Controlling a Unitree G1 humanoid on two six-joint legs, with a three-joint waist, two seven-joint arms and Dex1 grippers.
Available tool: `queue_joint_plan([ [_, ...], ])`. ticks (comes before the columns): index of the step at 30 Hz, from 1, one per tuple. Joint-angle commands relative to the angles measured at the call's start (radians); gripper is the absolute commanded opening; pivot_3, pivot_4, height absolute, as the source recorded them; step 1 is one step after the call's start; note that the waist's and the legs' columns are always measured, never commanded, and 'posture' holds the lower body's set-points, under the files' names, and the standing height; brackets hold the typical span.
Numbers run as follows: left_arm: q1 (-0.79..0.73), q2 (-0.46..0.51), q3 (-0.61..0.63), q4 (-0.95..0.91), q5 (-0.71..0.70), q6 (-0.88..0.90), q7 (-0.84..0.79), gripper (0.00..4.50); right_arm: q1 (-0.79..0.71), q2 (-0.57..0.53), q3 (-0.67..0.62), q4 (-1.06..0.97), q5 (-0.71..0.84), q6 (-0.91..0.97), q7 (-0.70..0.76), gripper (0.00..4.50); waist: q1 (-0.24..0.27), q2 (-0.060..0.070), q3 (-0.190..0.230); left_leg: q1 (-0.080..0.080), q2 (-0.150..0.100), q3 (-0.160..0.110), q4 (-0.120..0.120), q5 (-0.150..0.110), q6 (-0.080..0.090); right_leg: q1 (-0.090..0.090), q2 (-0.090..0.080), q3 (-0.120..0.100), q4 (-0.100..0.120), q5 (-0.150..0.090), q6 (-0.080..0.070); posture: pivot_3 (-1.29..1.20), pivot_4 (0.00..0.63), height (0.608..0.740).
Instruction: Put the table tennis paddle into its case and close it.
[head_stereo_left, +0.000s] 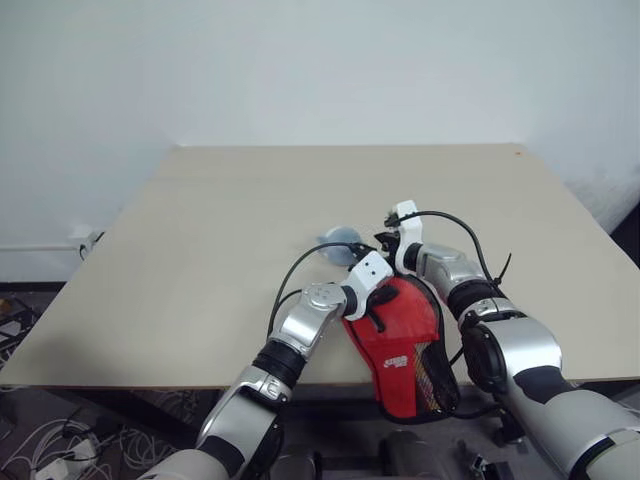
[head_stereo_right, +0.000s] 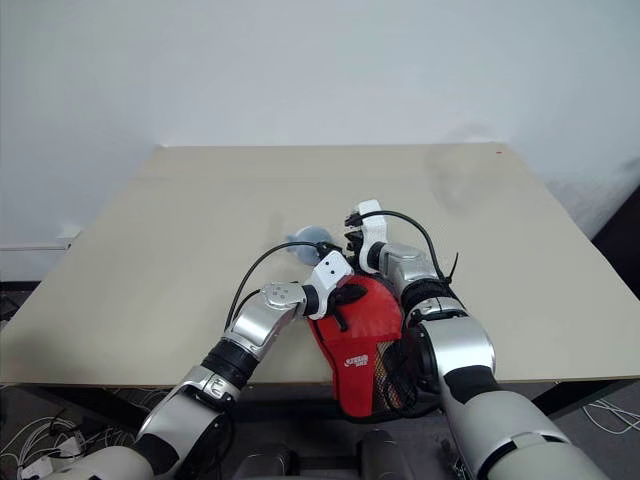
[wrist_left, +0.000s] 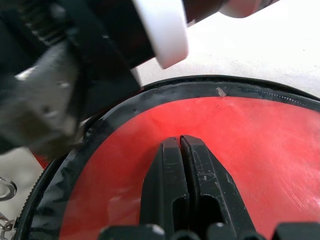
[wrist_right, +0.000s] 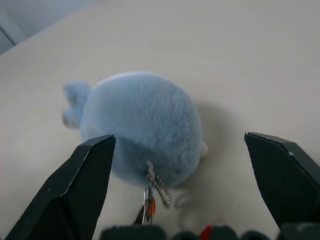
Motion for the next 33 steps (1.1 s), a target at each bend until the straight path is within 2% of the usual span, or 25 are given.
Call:
queue_joint_plan([
  [1, 0.03, 0.015, -0.016, 0.059, 0.028, 0.045, 0.011, 0.0, -0.03, -0.036, 0.007, -0.052, -0.002, 0.038, 0.03, 4.49, 0.0, 0.0, 0.0, 0.0, 0.0, 0.0, 0.0, 0.0, 0.0, 0.0, 0.0, 0.0, 0.0, 0.0, 0.0, 0.0, 0.0, 0.74],
  [12, 0.028, 0.01, -0.021, 0.066, 0.028, 0.044, 0.007, 0.0, -0.011, -0.035, 0.067, -0.078, -0.027, 0.095, 0.092, 4.49, 0.0, 0.0, 0.0, 0.0, 0.0, 0.0, 0.0, 0.0, 0.0, 0.0, 0.0, 0.0, 0.0, 0.0, 0.0, 0.0, 0.0, 0.74],
  [21, 0.034, 0.009, -0.021, 0.06, 0.028, 0.048, 0.008, 0.0, -0.013, -0.014, 0.088, -0.059, -0.047, 0.117, 0.061, 4.49, 0.0, 0.001, 0.0, 0.0, 0.0, 0.0, 0.0, 0.0, 0.0, 0.0, 0.0, 0.0, 0.0, 0.0, 0.001, 0.0, 0.0, 0.74],
  [25, 0.036, 0.008, -0.021, 0.058, 0.027, 0.05, 0.009, 0.0, -0.015, -0.009, 0.085, -0.05, -0.046, 0.126, 0.047, 3.72, 0.0, 0.001, 0.0, 0.0, 0.0, 0.0, 0.0, 0.0, 0.0, 0.0, 0.0, 0.0, 0.0, 0.0, 0.001, 0.0, 0.0, 0.74],
  [33, 0.038, 0.009, -0.021, 0.056, 0.027, 0.053, 0.009, 0.0, -0.016, -0.009, 0.063, -0.047, -0.027, 0.152, 0.032, 1.48, 0.0, 0.001, -0.001, 0.0, 0.0, 0.0, 0.0, 0.0, 0.0, 0.0, 0.0, 0.0, 0.001, 0.0, 0.001, 0.0, 0.0, 0.74],
])
